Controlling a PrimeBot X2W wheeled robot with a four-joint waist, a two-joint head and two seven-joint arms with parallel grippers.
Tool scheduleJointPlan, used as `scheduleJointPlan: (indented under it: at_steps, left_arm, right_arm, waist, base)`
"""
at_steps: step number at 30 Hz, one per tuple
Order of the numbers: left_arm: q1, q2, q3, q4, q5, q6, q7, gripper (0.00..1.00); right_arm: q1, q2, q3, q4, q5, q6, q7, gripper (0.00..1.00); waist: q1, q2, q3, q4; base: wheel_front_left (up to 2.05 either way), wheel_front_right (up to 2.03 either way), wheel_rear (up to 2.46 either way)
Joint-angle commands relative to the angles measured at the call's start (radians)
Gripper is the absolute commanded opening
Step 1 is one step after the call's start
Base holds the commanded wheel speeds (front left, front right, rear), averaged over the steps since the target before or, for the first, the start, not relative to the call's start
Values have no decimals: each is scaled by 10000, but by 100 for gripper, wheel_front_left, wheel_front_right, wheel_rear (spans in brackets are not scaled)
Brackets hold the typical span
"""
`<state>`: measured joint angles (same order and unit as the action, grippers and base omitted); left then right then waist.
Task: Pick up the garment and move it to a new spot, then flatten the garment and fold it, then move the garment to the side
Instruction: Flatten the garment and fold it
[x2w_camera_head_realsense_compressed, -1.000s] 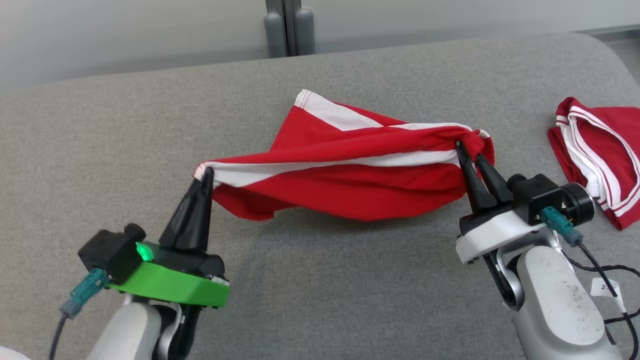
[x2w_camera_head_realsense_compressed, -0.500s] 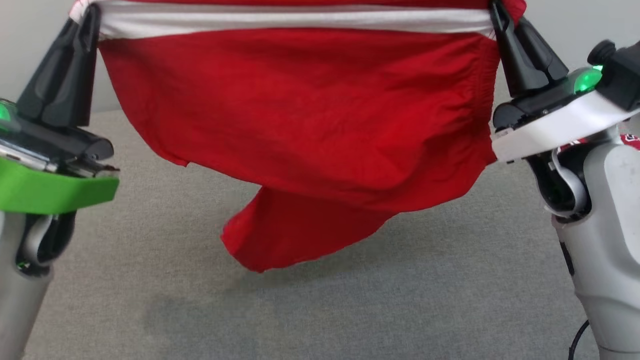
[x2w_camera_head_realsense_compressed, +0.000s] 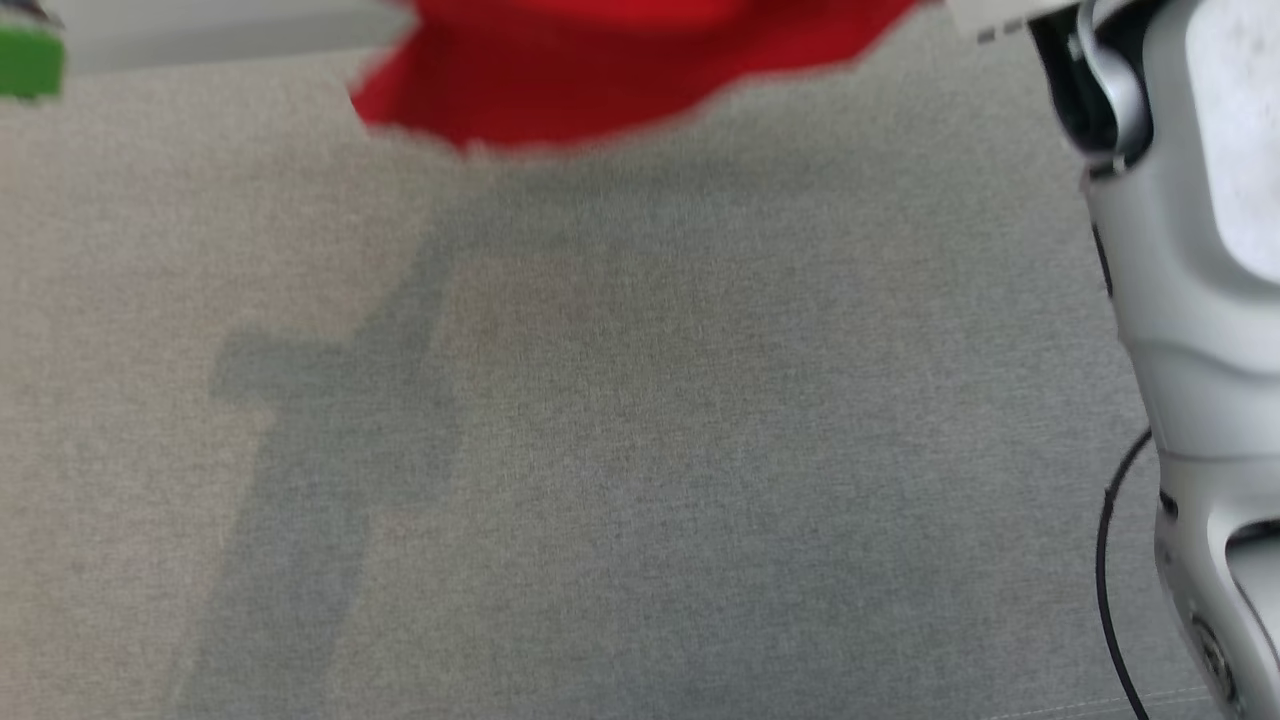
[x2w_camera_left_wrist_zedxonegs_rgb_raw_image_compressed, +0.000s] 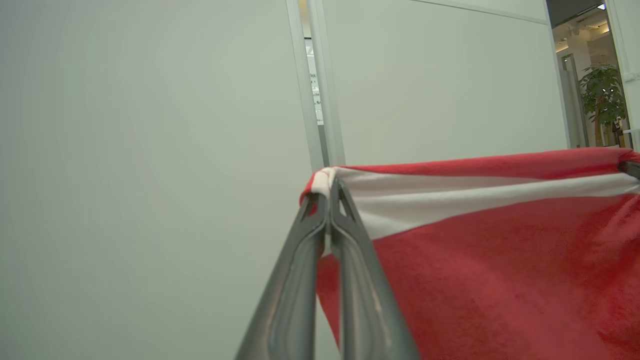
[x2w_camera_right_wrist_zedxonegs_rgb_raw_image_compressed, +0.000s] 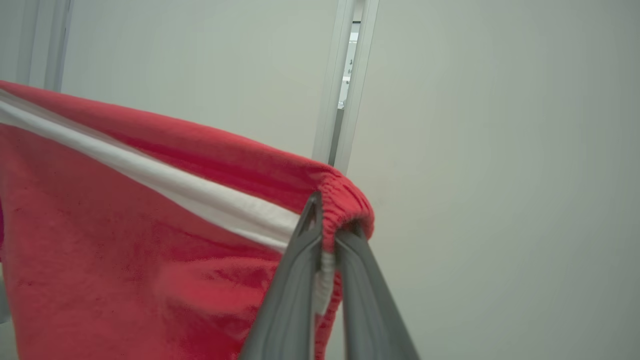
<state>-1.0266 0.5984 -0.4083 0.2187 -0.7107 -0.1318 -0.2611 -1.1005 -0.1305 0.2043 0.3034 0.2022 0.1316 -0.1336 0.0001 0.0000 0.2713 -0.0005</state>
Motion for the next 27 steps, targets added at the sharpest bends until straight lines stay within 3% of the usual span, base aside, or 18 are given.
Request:
scheduleJointPlan:
  at_steps: [1,5,13,20,27]
  left_arm:
    - [-296,-164,279,-120,302,23,-36,0]
    - [107,-754,754,-311,534,23,-32,0]
    - [3897,-1662,995,298,359,23,-38,0]
    - [7149,-2692,1329,1110,323,23,-39,0]
    - [9415,-3575,2189,1455,604,23,-39,0]
  right_arm:
    - [-415,20,-6,358,-360,-19,-375,0]
    - [-842,246,-54,1339,-744,-19,-1016,0]
    - [1956,179,849,2533,76,-19,-1308,0]
    - [5139,-75,1573,2087,1226,-20,-1319,0]
    - [7564,-328,1755,1402,2056,-20,-1322,0]
  waist:
    - [-1,0,1174,107]
    - [-1,0,1092,229]
    - [-1,0,253,402]
    - [-1,0,-481,441]
    - [-1,0,-1279,546]
  base:
    - [0,0,0]
    - [0,0,0]
    - [0,0,0]
    - [0,0,0]
    - [0,0,0]
